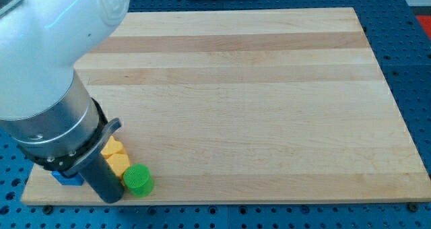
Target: Move the green circle towards the center right
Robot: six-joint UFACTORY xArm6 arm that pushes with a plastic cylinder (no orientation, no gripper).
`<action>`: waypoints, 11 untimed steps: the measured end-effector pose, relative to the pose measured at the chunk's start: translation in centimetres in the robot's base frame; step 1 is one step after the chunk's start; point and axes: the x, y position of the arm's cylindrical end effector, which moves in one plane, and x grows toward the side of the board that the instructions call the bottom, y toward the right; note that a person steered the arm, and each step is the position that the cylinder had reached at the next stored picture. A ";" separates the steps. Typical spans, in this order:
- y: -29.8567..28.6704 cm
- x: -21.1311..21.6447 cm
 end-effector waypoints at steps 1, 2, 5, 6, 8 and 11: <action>0.1 -0.2; 0.1 0.3; 3.2 0.2; 5.7 0.3; 7.1 -0.3; 6.9 -3.1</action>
